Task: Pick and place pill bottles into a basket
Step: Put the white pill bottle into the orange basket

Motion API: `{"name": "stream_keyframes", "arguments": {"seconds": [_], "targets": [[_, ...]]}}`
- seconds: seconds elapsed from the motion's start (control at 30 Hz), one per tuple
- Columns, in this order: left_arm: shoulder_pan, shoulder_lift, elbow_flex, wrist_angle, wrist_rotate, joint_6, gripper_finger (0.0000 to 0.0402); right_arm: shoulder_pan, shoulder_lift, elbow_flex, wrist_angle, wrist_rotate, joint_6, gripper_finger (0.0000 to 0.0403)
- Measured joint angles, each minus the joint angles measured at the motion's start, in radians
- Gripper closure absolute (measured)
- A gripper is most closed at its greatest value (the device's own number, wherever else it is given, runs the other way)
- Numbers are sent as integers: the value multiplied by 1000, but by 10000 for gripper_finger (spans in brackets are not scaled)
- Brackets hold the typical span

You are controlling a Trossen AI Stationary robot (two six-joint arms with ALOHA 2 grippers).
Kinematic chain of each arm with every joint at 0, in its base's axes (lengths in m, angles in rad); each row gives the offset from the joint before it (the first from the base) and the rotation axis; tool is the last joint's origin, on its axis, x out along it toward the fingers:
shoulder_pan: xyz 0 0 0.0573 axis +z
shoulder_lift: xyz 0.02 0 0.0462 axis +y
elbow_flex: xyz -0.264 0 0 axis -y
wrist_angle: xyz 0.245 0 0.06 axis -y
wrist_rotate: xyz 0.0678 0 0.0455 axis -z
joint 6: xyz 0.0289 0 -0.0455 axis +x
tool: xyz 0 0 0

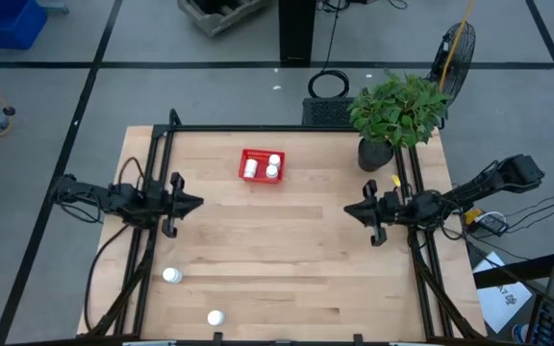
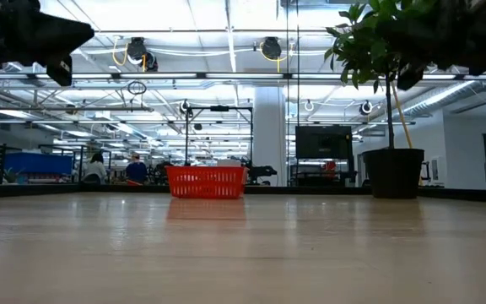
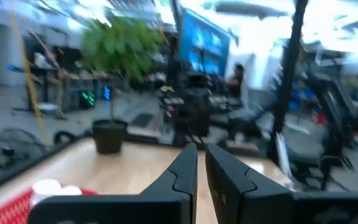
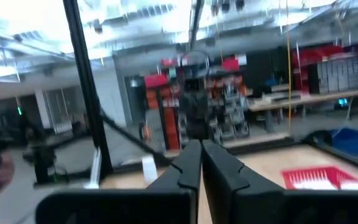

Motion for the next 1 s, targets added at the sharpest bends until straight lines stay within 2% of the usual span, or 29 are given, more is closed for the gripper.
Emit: {"name": "stream_keyframes", "arguments": {"seconds": [0.2,0.33,0.4,0.5,0.7,0.8,0.9,1.0], "targets": [[2,34,0,78,-251,-85,366,-1,0,0,-12,0,0,395],[30,94,14,96,-251,-51,366,-1,2,0,-23,0,0,395],[63,140,55,107,-305,-108,367,-1,1,0,-16,0,0,397],[107,238,113,127,-327,-56,367,-1,2,-1,-23,0,0,398],[170,514,245,370,-224,76,367,-1,1,-2,-24,0,0,395],[210,654,362,249,-249,1,367,-1,2,-2,-27,0,0,395],[259,783,498,-42,-248,-147,367,-1,2,-2,-31,0,0,396],[325,916,629,-335,-243,-394,367,-1,2,-2,-31,0,0,394]]}}
